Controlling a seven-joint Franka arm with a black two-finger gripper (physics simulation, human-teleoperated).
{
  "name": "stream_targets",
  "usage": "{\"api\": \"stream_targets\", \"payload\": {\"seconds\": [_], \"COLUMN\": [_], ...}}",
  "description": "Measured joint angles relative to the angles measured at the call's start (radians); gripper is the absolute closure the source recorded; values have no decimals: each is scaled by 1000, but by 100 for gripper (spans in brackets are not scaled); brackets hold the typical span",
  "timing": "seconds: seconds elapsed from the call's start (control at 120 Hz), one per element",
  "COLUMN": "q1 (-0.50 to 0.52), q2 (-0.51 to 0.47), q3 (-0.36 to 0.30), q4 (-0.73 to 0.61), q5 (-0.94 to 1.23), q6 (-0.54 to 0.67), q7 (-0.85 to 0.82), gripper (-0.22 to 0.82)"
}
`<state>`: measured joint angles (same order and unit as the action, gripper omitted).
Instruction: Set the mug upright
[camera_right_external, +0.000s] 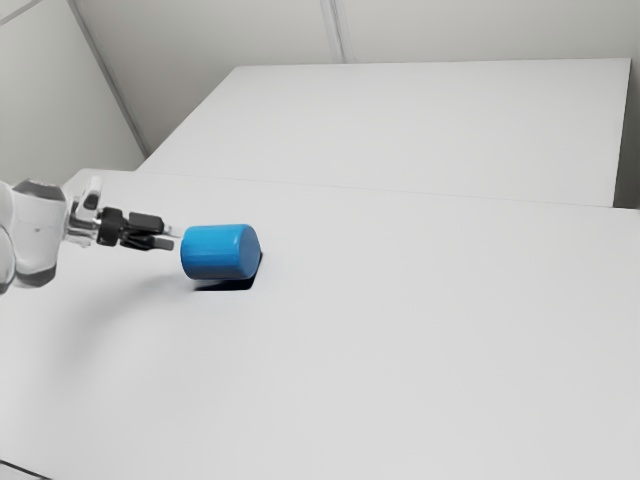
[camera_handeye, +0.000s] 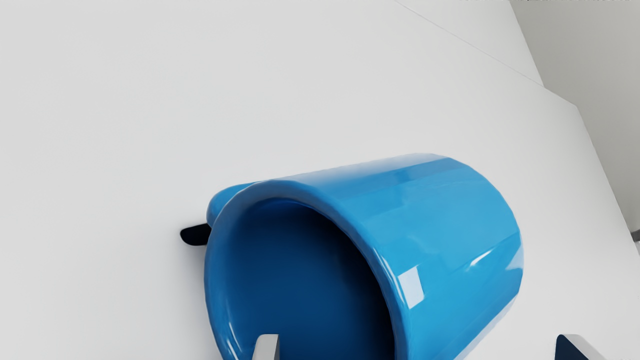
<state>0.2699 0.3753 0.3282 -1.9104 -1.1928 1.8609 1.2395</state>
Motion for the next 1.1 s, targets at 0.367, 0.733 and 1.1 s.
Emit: {"api": "stream_targets", "payload": {"seconds": [0.367, 0.733, 1.1], "q1": [3, 3, 1], "q2": [70, 115, 124], "q3": [-3, -5, -5], "q4": [11, 25, 27], "q5": [-113, -177, -194], "q6": [-145, -258, -306], "q7": [131, 210, 255], "gripper": [0, 7, 41]}}
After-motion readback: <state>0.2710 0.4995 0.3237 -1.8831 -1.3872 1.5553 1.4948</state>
